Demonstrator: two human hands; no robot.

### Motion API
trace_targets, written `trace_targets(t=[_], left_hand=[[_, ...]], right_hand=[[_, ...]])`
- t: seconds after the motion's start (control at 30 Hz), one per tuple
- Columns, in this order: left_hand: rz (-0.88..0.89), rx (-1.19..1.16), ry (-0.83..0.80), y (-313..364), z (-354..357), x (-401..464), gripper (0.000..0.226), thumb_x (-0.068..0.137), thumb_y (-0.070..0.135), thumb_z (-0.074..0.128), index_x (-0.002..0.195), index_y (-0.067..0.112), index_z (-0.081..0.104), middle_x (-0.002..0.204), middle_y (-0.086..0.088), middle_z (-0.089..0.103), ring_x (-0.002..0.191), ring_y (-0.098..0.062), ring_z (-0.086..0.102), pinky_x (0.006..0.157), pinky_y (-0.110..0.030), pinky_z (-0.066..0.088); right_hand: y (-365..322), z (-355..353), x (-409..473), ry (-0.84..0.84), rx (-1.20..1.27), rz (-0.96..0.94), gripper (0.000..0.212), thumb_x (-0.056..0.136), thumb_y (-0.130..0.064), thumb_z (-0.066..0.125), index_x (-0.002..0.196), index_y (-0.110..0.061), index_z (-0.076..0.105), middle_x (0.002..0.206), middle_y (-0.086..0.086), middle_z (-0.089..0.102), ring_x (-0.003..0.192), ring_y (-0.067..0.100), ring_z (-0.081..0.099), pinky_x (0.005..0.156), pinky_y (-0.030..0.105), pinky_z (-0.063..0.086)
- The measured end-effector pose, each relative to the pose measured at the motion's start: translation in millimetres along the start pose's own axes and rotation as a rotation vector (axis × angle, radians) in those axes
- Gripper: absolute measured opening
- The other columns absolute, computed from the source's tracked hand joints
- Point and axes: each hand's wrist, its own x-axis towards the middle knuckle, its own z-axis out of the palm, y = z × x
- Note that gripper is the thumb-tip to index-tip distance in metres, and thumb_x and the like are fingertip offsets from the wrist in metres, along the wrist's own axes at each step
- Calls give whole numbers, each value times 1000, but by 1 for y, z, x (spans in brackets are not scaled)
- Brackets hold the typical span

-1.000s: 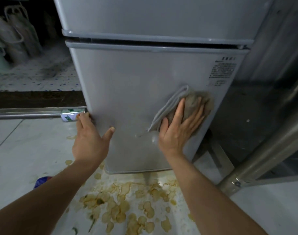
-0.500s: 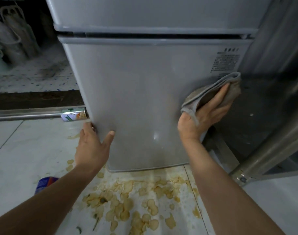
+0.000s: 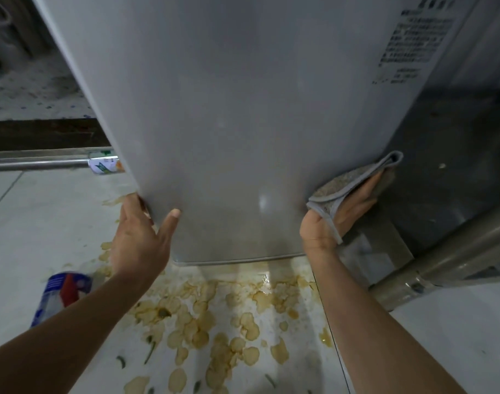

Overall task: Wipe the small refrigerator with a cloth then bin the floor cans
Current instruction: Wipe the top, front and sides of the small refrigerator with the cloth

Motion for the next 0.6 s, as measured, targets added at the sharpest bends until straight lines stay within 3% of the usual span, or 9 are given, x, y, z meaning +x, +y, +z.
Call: trace_targets(t=[0.03, 0.1, 0.13, 0.2, 0.3, 0.4, 0.43, 0.5, 0.6], left_hand=[[-1, 1, -2, 0, -1, 0, 46, 85, 47, 56, 112, 15, 37, 112, -10, 55, 93, -32, 58, 75, -46, 50], [-10, 1, -14, 2, -3, 0, 45, 85, 46, 57, 111, 15, 37, 111, -10, 55, 93, -32, 58, 72, -42, 47], [-19, -1, -29, 3, -4, 1, 43, 85, 45, 57, 109, 15, 37, 111, -9, 54, 93, -31, 58, 70, -40, 44], [-38, 1, -75, 5, -8, 3, 42, 86, 45, 57, 108, 16, 38, 113, -10, 54, 96, -31, 58, 72, -39, 43], [-79, 47, -146, 9, -17, 1, 53, 85, 45, 58, 122, 14, 37, 126, -14, 49, 106, -34, 55, 86, -46, 47], [-109, 94, -173, 13, -26, -5, 68, 84, 43, 61, 137, 14, 31, 137, -16, 39, 117, -36, 50, 95, -49, 43], [-114, 100, -179, 15, -28, -6, 71, 84, 42, 62, 140, 14, 28, 140, -16, 37, 120, -36, 48, 96, -48, 42], [-119, 100, -186, 17, -31, -7, 74, 84, 40, 63, 141, 12, 26, 141, -17, 36, 122, -36, 46, 98, -48, 41], [-127, 90, -184, 20, -34, -5, 74, 83, 38, 64, 141, 12, 26, 140, -19, 36, 123, -38, 45, 99, -49, 39]], right_hand=[[-3, -3, -6, 11, -37, -6, 73, 96, -32, 45, 150, -1, 7, 155, 22, 9, 138, 29, 16, 108, 11, -13], [-4, -13, -21, -81, -89, -26, 75, 95, -30, 50, 151, -6, 6, 155, 22, 10, 138, 31, 21, 116, 25, 5], [-4, -21, -27, -111, -62, -13, 78, 91, -23, 57, 152, -11, 10, 153, 22, 17, 134, 35, 29, 114, 36, 21], [3, -38, -34, -97, -64, -43, 67, 86, -10, 62, 144, -13, 28, 138, 24, 35, 117, 43, 44, 92, 45, 41], [10, -64, -43, -203, -177, -67, 56, 86, -5, 61, 135, -14, 36, 127, 23, 44, 98, 43, 57, 67, 37, 43], [12, -84, -48, -287, -168, 23, 82, 81, -4, 69, 146, -15, 18, 123, 23, 55, 95, 39, 63, 66, 38, 51], [12, -89, -47, -290, -158, 40, 81, 80, -3, 70, 143, -11, 21, 115, 24, 59, 93, 39, 64, 68, 38, 51], [10, -100, -45, -283, -127, 13, 56, 78, 1, 70, 124, -7, 40, 108, 21, 60, 90, 35, 64, 66, 31, 48], [-2, -112, -35, -209, -166, -111, 33, 70, 8, 72, 94, -8, 54, 121, 15, 44, 95, 29, 57, 73, 28, 47]])
